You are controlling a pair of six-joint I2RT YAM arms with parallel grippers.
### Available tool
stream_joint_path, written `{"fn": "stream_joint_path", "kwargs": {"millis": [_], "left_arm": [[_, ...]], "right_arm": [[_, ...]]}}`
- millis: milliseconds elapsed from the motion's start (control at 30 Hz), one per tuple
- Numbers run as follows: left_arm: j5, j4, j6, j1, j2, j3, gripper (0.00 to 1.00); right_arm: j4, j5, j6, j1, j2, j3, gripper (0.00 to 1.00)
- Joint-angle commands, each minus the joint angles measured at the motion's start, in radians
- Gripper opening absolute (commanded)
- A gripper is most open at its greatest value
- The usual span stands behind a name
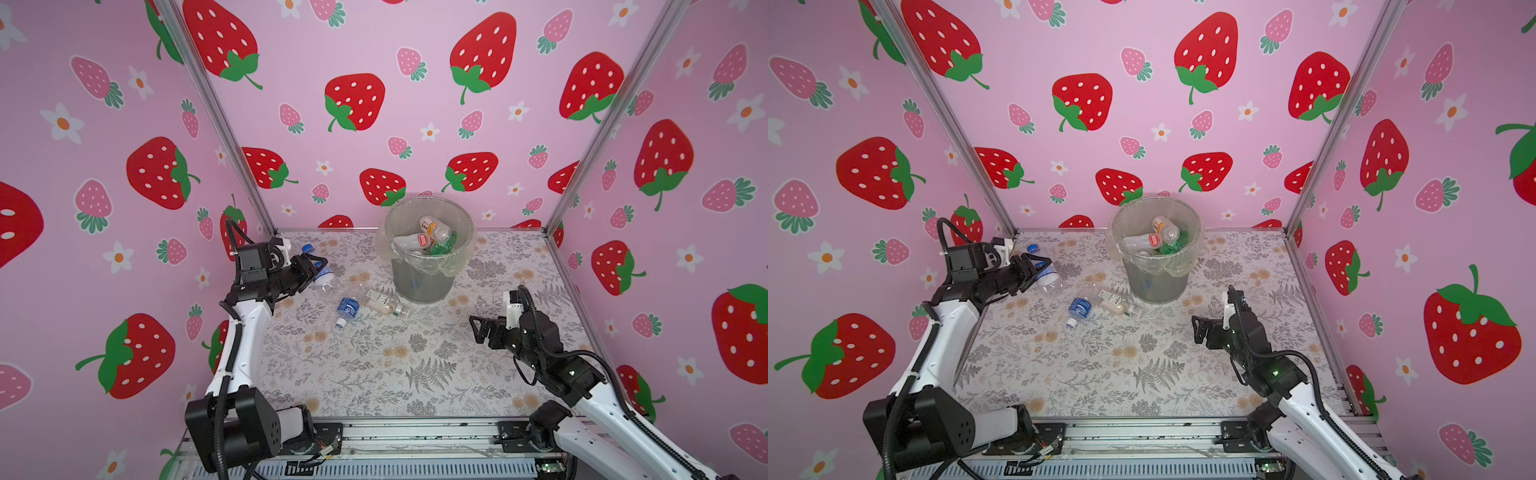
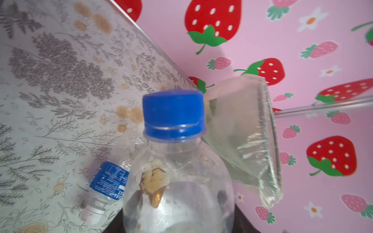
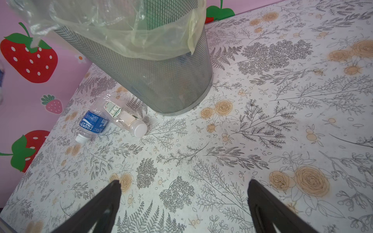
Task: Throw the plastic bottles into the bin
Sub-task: 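Lift the blue-capped bottle with the left gripper and carry it over the bin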
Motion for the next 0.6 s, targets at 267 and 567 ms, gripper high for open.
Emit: {"fn": "stream_joint_path", "kwargs": {"millis": [267,567], "left_arm": [[0.014,-0.123,0.319,-0.195,-0.079,0.106,0.58],[-0.113,-0.059,0.402,-0.322,-0.175,0.05,0.6]], "right_arm": [[0.043,0.017,0.051,-0.004,0.056,-0.021,0.99],[0.032,0.024,0.064,-0.004,0.047,-0.024,0.99]]}}
